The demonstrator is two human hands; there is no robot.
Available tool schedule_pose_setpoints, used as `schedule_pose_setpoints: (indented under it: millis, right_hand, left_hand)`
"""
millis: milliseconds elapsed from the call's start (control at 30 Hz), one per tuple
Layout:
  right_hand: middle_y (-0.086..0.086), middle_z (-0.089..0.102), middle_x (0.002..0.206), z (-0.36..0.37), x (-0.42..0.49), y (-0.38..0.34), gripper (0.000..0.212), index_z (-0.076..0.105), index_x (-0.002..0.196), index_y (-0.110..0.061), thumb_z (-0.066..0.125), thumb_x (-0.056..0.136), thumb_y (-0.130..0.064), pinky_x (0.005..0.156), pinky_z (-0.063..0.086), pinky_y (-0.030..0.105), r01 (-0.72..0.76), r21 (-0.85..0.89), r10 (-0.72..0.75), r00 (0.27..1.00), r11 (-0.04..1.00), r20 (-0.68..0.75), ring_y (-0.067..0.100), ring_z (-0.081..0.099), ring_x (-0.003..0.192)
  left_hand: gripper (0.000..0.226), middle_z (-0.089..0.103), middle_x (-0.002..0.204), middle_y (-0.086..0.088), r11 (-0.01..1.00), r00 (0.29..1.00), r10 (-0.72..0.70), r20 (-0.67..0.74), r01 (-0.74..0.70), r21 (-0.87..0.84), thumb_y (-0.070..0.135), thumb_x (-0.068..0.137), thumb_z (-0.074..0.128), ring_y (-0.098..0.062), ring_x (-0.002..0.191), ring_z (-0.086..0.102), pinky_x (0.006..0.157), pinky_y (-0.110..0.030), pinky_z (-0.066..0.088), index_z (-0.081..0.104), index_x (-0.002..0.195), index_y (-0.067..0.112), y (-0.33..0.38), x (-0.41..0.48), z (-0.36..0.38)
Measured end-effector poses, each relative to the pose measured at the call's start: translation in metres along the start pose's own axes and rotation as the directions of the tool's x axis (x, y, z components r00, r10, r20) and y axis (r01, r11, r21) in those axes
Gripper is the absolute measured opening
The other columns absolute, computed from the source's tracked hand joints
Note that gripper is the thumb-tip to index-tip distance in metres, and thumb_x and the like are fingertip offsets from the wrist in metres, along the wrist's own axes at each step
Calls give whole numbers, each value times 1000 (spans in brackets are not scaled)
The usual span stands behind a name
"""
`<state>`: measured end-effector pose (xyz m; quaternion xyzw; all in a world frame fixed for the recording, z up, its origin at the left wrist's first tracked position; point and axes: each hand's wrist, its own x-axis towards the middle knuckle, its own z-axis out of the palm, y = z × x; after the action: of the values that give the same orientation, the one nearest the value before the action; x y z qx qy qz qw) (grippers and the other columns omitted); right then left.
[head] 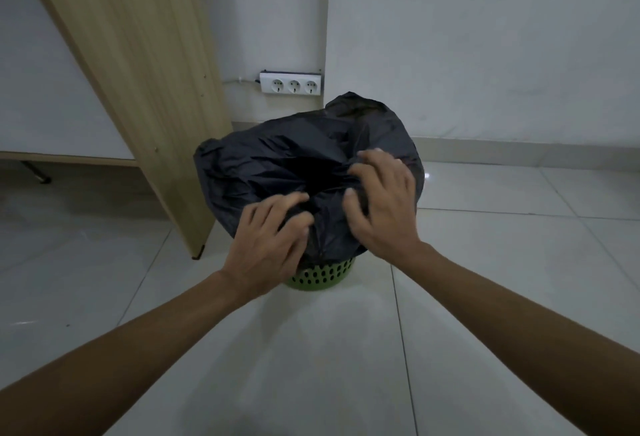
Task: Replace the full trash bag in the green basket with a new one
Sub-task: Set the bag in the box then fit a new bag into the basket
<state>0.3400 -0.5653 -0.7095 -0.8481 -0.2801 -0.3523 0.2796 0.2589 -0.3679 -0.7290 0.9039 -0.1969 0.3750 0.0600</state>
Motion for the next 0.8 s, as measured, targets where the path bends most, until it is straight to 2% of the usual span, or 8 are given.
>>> schedule_pose_setpoints:
  millis: [67,133,267,333,500,600,667,800]
  right_hand:
    - [4,52,143,16,-10,2,40,62,123,-18,49,93,-40,116,23,54,-9,-82,20,991,997,132,26,37,143]
    - [4,41,153,27,-22,8,49,55,135,-19,42,96,-46,118,18,58,-141,-5,139,970,990,199,26,27,148]
    - [-2,5,165,29,-35,5,68,27,154,-22,41,95,-52,124,10,39,-466,338,407,883,818,233,16,1,153]
    - [-7,3,165,30,-38,0,73,23,155,-21,41,93,-56,125,11,44,-537,376,482,844,755,236,12,1,153]
    - [7,30,156,21,3,3,52,55,131,-17,45,92,-49,117,15,62,-442,237,457,889,865,-8,31,24,146]
    - [11,45,148,22,45,15,32,65,115,-15,52,92,-34,117,13,64,-277,81,278,961,957,-6,34,26,147]
    - [11,43,150,30,68,22,33,63,121,-16,49,95,-32,120,-1,60,-245,-70,254,951,967,174,31,18,150]
    - [4,24,163,49,89,32,46,42,144,-28,32,102,-41,116,-7,67,-337,-275,426,808,901,407,32,2,153]
  left_hand:
    - [38,54,141,-9,983,985,-163,52,158,89,44,97,51,-32,130,51,99,-47,38,59,121,15,-5,4,6]
    - [63,48,148,-9,952,941,-289,174,265,151,63,92,46,-31,140,39,110,-53,30,56,131,14,-15,-8,14]
    - [79,24,161,-13,945,907,-316,278,277,172,66,89,46,-32,150,16,112,-61,26,36,150,16,-31,-41,15]
    - [81,26,160,-10,950,919,-310,244,288,124,65,85,47,-30,150,18,114,-62,21,37,150,18,-27,-41,9]
    - [44,55,135,-5,968,976,-216,-11,212,-136,42,91,50,-26,129,50,104,-50,36,63,122,14,-30,20,-11]
    - [36,53,138,0,991,986,-53,159,72,-115,38,97,47,-21,133,46,111,-45,31,59,125,20,-36,70,2]
    - [45,36,154,3,997,923,-62,380,71,-9,45,101,33,-21,147,24,119,-53,12,45,142,27,-38,95,21]
    - [58,-2,166,5,946,681,-325,657,237,222,57,101,12,-31,151,-11,109,-72,-12,9,155,38,-51,116,55]
